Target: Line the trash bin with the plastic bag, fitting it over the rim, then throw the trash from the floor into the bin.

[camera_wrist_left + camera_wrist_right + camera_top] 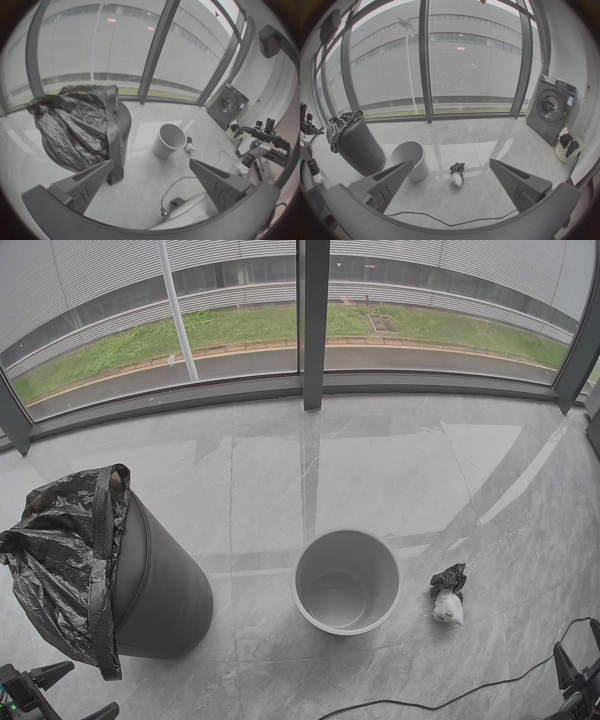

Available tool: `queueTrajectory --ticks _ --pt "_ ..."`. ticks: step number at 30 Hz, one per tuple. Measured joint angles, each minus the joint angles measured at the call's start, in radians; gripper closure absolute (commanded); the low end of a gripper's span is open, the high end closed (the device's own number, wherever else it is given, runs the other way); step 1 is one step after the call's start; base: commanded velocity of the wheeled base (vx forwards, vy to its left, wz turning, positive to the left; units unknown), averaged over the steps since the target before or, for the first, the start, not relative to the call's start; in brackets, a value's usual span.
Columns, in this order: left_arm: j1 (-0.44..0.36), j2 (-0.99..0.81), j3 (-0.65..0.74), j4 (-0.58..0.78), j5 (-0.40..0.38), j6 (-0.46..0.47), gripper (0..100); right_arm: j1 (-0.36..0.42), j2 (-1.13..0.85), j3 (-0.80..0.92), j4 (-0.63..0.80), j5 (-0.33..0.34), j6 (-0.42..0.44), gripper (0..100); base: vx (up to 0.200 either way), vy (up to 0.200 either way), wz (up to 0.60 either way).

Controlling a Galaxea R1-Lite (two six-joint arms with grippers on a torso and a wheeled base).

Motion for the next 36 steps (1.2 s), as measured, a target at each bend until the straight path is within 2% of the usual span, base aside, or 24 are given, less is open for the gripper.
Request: queueTrajectory --ticks 7,9,14,16,26,31,36 --pt "-0.058 0.159 -0.007 0.003 0.006 0.005 0 0.000 0.030 0.000 0.000 -0.001 0.000 0 0.000 0.000 0.00" --pt "-0.067 0.198 -0.008 -0.021 0.043 0.027 0 0.000 0.035 0.000 0.000 -0.001 0.000 0 0.000 0.000 0.00" --pt "-0.078 0.250 0.001 -0.085 0.196 0.103 0 -0.002 0.041 0.000 -0.001 -0.001 0.000 0 0.000 0.000 0.00" --pt "-0.080 0.257 0.009 -0.098 0.223 0.124 0 -0.004 0.042 0.000 -0.001 -0.001 0.000 0 0.000 0.000 0.00" --pt "-0.088 0.272 0.076 -0.115 0.217 0.130 0 -0.008 0.046 0.000 0.000 -0.001 0.000 0 0.000 0.000 0.00" --pt "-0.090 0.290 0.099 -0.122 0.191 0.124 0 -0.011 0.046 0.000 0.000 -0.001 0.000 0 0.000 0.000 0.00" --pt "-0.091 0.334 0.098 -0.168 0.180 0.119 0 -0.018 0.045 0.000 0.000 -0.001 0.000 0 0.000 0.000 0.00"
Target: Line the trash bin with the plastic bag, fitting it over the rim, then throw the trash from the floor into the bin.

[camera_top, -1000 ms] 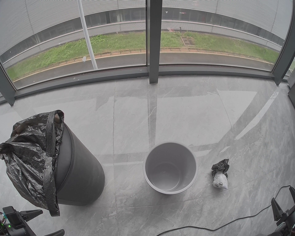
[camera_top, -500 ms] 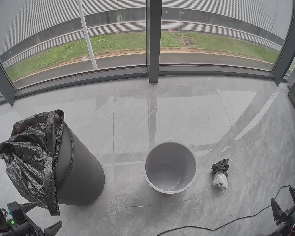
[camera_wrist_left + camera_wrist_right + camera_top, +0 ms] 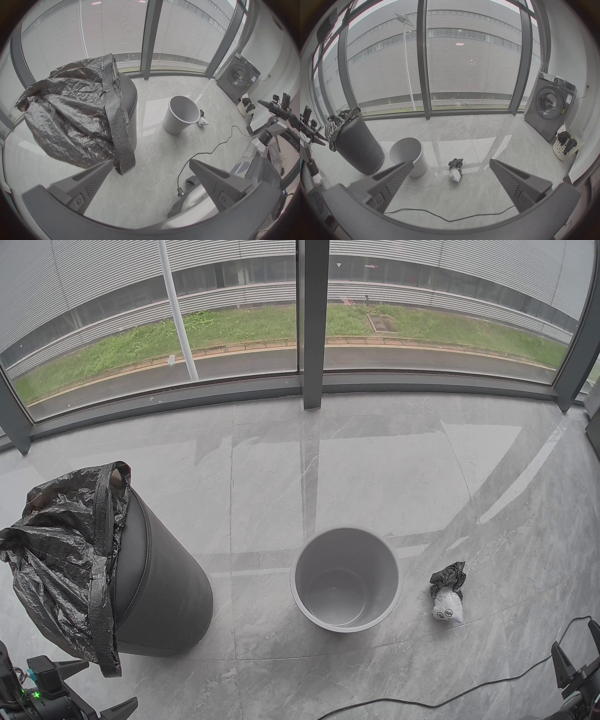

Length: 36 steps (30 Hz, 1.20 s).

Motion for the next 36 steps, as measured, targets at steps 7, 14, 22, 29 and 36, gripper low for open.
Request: queueTrajectory --ticks 7,14,22,29,36 --pt "-0.001 0.076 -0.037 -0.033 -0.003 0.002 0 -0.005 0.000 0.000 0.000 0.000 0.000 0 0.000 0.000 0.00" --pt "-0.001 0.148 -0.069 -0.073 0.000 0.015 0 -0.006 0.000 0.000 0.000 0.000 0.000 0 0.000 0.000 0.00" --pt "0.000 0.242 -0.084 -0.152 0.011 0.091 0 -0.006 -0.003 0.000 0.000 0.000 0.001 0 0.000 0.000 0.00" --pt "0.007 0.322 -0.081 -0.233 0.054 0.152 0 -0.005 -0.010 0.000 0.000 -0.001 0.003 0 0.000 0.000 0.00" --pt "0.012 0.345 -0.090 -0.272 0.086 0.160 0 -0.002 -0.014 0.000 0.000 -0.001 0.003 0 0.000 0.000 0.00"
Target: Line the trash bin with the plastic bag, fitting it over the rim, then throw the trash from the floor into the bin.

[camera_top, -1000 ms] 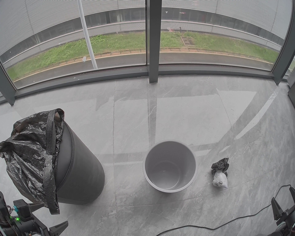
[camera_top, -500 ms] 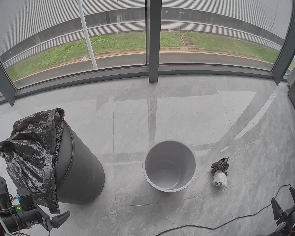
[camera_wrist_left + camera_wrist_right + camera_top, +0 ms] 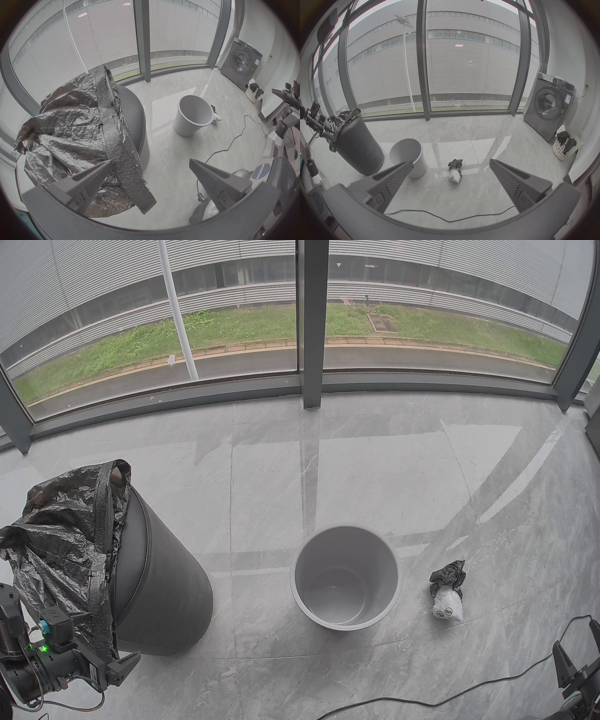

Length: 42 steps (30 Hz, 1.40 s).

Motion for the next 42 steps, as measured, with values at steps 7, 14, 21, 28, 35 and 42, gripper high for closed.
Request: queueTrajectory --ticks 7,14,21,28,35,42 --pt "0.000 -0.036 0.027 0.013 0.014 -0.003 0 0.003 0.007 0.000 0.000 0.000 -0.003 0 0.000 0.000 0.00" --pt "0.001 -0.046 0.044 0.013 0.055 -0.006 0 0.007 0.018 0.000 0.000 0.000 -0.005 0 0.000 0.000 0.00" --pt "-0.002 -0.017 0.046 0.014 0.057 0.000 0 0.009 0.021 0.000 0.000 0.000 -0.005 0 0.000 0.000 0.00" --pt "-0.003 0.022 0.040 0.012 0.058 0.005 0 0.007 0.017 0.000 0.000 0.000 -0.004 0 0.000 0.000 0.00" --pt "0.000 0.071 0.023 0.006 0.059 0.016 100 0.007 0.012 0.000 0.000 0.000 -0.002 0 0.000 0.000 0.00" --pt "0.011 0.099 0.015 0.004 0.063 0.019 100 0.007 0.007 0.000 0.000 0.000 -0.002 0 0.000 0.000 0.00"
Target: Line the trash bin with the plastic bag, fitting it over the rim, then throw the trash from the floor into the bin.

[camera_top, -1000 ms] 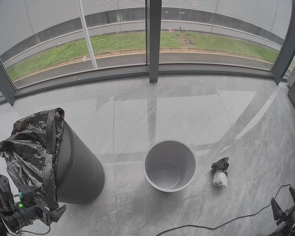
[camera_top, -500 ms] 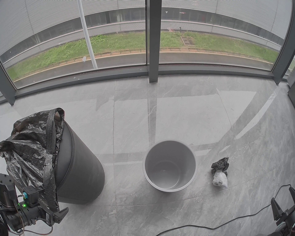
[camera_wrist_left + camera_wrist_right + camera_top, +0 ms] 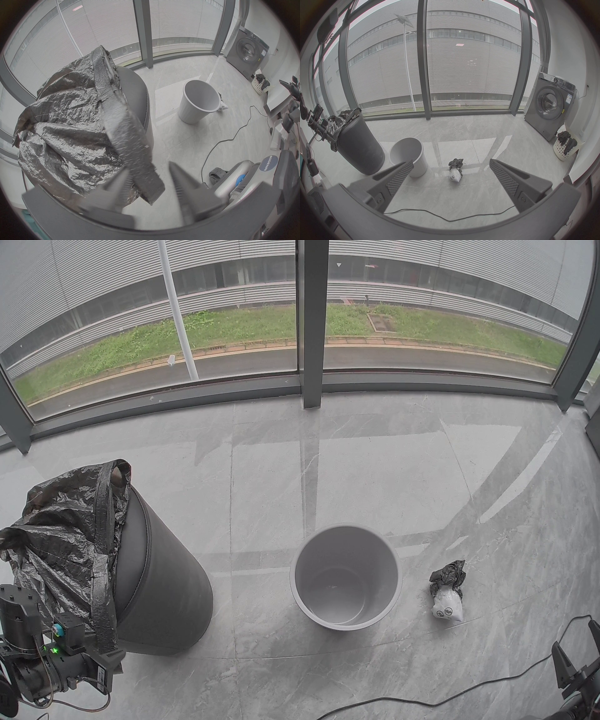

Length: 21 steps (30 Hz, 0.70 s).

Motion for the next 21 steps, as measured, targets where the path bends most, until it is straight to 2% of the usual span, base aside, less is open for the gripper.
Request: queueTrajectory --ticks 21 --pt "0.046 -0.029 -0.055 -0.012 -0.001 0.003 100 0.000 -0.004 0.000 0.000 0.000 0.000 0 0.000 0.000 0.00"
